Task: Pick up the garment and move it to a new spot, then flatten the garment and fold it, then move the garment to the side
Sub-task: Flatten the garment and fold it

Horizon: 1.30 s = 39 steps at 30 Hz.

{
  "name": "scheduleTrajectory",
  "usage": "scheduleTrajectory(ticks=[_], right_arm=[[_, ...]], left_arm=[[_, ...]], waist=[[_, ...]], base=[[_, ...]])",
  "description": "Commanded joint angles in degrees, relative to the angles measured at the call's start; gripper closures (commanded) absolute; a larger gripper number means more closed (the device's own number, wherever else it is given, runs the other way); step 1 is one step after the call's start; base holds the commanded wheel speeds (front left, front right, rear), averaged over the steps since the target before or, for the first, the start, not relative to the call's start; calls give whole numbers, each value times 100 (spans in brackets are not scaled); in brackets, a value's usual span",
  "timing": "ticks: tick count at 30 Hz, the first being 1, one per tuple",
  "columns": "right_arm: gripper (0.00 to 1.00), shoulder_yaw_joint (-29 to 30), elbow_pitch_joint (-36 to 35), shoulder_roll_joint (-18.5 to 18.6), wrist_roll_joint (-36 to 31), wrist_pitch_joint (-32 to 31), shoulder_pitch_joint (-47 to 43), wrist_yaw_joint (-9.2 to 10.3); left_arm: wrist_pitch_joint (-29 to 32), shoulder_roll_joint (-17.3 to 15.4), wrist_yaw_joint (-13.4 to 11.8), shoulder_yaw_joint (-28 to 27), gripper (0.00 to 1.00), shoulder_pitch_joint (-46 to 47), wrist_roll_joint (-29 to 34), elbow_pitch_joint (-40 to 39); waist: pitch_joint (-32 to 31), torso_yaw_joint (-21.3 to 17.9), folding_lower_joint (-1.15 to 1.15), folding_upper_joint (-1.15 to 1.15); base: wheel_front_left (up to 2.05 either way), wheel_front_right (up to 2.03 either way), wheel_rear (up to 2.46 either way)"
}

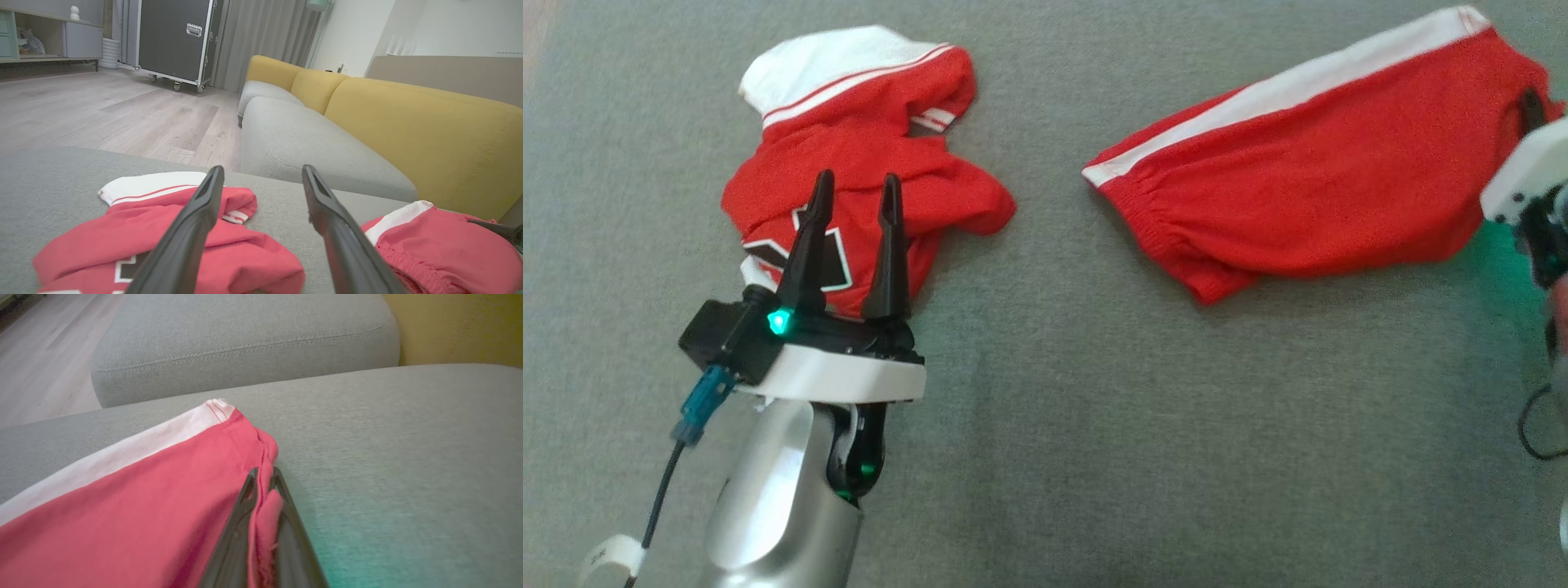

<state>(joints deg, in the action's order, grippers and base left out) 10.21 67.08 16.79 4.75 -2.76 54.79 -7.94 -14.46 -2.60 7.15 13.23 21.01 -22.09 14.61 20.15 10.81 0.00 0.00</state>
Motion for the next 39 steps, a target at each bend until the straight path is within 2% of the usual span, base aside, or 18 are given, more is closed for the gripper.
scheduleTrajectory(ticks=[1, 7, 13, 18, 25, 28, 32, 39], right_arm=[[100, -53, -157, 148, 100, 134, -165, 45], [100, 322, 0, 498, 53, 280, -572, 45], [100, 1241, 294, 630, -209, 408, -1049, 45], [100, 1715, 281, 320, -517, 672, -1259, 45], [100, 2033, 14, -156, -734, 1154, -1258, 45], [100, 1964, -84, -395, -715, 1355, -1206, 45], [100, 1596, -233, -718, -493, 1560, -1112, 45], [100, 411, -757, -1162, 381, 1713, -1133, 45]], left_arm=[[-53, -53, 33, -202, 0, -17, 68, -161], [-53, -79, 33, -162, 0, -165, 80, -152], [-53, -146, 33, -159, 0, -415, 84, -160], [-53, -185, 34, -214, 0, -624, 87, -210], [-53, -237, 34, -214, 0, -724, 121, -256], [-53, -256, 34, -222, 0, -756, 120, -244], [-53, -271, 34, -259, 0, -843, 120, -228], [-53, -262, 34, -351, 0, -950, 122, -236]], waist=[[-200, -189, 0, 0], [-467, -356, 0, 0], [-821, -491, 0, 0], [-994, -575, 0, 0], [-1107, -606, 0, 0], [-1204, -612, 0, 0], [-1347, -636, 0, 0], [-1508, -623, 0, 0]], base=[[0, 0, 0], [0, 0, 0], [0, 0, 0], [0, 0, 0], [0, 0, 0], [0, 0, 0], [0, 0, 0], [0, 0, 0]])
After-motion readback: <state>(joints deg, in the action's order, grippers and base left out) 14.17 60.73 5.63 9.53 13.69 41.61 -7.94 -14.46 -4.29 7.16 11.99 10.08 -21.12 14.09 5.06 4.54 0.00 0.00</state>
